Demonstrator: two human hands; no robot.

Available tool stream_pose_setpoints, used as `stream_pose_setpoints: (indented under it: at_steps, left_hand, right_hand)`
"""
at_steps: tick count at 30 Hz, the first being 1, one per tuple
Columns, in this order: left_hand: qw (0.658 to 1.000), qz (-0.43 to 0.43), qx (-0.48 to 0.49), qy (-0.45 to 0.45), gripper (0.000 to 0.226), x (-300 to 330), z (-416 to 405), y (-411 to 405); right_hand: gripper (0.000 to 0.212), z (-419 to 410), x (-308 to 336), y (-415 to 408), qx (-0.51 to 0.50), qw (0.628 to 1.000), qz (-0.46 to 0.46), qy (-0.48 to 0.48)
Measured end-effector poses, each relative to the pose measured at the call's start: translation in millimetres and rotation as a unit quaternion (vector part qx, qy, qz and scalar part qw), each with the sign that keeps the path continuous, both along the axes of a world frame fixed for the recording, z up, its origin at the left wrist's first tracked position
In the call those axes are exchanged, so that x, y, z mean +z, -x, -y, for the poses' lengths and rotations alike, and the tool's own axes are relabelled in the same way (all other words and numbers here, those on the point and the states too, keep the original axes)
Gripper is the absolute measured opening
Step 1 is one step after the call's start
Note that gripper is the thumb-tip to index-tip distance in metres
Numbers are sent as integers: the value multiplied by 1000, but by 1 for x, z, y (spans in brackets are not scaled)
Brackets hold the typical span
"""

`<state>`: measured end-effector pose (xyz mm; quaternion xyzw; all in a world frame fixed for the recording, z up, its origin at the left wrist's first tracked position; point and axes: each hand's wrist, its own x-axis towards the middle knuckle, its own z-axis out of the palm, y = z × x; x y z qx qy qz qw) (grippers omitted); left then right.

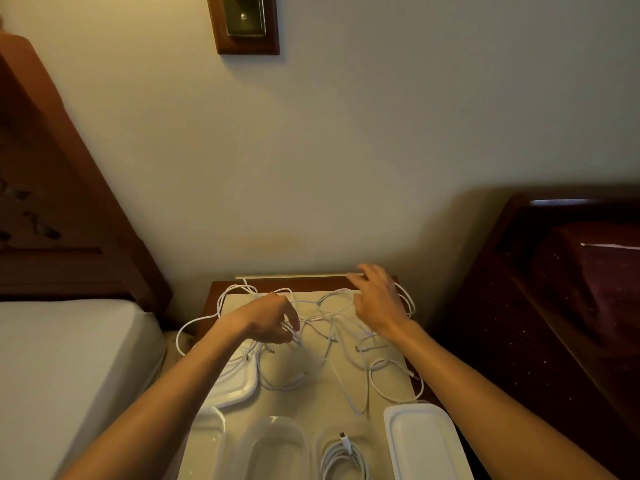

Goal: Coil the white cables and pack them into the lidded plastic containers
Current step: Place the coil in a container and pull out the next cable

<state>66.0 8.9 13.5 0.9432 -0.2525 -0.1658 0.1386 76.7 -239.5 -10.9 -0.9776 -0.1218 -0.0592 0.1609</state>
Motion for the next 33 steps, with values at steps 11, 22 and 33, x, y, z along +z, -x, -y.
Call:
stream_pose_setpoints:
  at_steps: [11,22,33]
  left_hand:
    - [972,96,59,205,8,5,-14,9]
    - [934,177,152,271,20,42,-35,13]
    - [859,330,104,377,12,189,-6,14]
  right_hand:
    - [31,-51,-14,28,114,962,-170,-179]
    - [12,-59,51,16,83,945,10,-316]
    - [28,-54,95,10,80,954,-135,-256]
